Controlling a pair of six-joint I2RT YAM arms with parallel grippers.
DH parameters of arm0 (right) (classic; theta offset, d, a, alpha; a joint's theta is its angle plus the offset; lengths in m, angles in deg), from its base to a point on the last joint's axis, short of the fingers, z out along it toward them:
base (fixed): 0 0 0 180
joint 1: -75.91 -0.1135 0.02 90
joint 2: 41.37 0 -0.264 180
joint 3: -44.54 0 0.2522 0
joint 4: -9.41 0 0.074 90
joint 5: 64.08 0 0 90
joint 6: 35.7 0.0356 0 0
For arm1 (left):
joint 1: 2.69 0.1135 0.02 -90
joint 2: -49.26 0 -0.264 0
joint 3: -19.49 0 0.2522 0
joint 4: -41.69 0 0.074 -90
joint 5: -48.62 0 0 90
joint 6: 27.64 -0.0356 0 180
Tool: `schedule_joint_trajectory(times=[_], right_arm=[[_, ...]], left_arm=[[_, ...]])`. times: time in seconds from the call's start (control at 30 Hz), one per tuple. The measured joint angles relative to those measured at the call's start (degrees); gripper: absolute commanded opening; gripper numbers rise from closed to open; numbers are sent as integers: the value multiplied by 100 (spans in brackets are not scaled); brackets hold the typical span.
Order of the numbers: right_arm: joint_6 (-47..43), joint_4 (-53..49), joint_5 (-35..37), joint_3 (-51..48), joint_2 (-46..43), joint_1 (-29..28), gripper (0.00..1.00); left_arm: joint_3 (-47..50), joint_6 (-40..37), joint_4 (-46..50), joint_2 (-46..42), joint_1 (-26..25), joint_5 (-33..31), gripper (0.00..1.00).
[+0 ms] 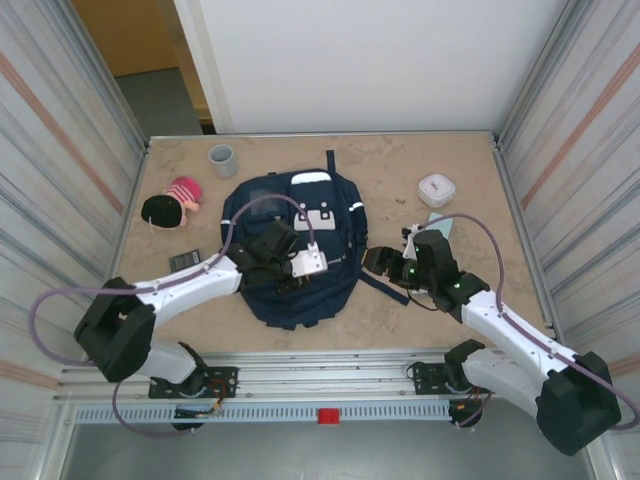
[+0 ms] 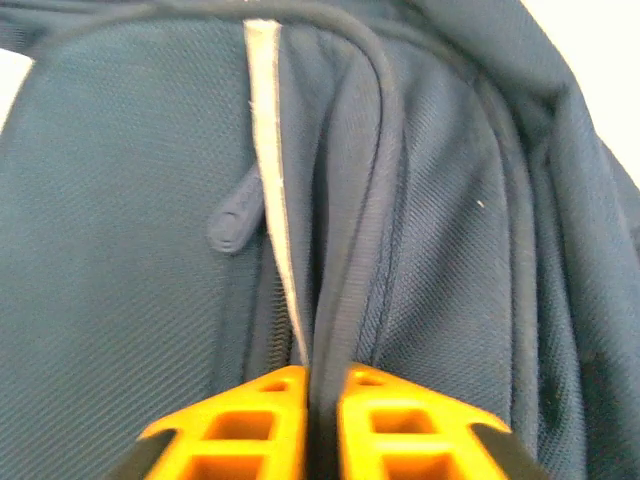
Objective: Pack books, pencil case, and school supplies into a backpack
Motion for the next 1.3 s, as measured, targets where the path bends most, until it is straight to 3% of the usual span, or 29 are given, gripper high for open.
schedule_joint_trajectory(times=[0.17,0.33,0.43,0.57,0.67,0.8,0.87,0.97,1.07,1.2,1.3], right_arm=[[734,629,-114,-654,-380,-214,98],[1110,1008,-59,-688,-417,-787,99],[1263,1438,-136,-678,-111,-1307,99],[1419,2105,-216,-627,459,-1506,96],[1519,2463,-273,-452,922,-1576,58],[1521,2374,-103,-245,1276,-1580,16],[1497,2146,4,-170,1410,-1569,7],[1416,1967,227,-107,1628,-1628,4],[1338,1945,367,-39,1781,-1779,7],[1043,1620,494,190,1779,-1915,45],[544,1123,560,358,1576,-1974,51]], left_arm=[[-627,809,-17,-389,133,-146,0],[-1019,1303,26,-417,302,-179,0],[-1156,1508,114,-417,361,-186,0],[-1217,1722,116,-417,387,-199,0],[-1220,1895,114,-413,387,-164,0],[-1392,1965,245,-387,433,-131,0],[-1580,1897,409,-350,529,-50,0],[-1939,1641,817,-229,734,195,0],[-2225,1246,1231,-68,905,531,0],[-2382,619,1504,2,1139,979,0],[-2406,105,1534,0,1346,1362,0]])
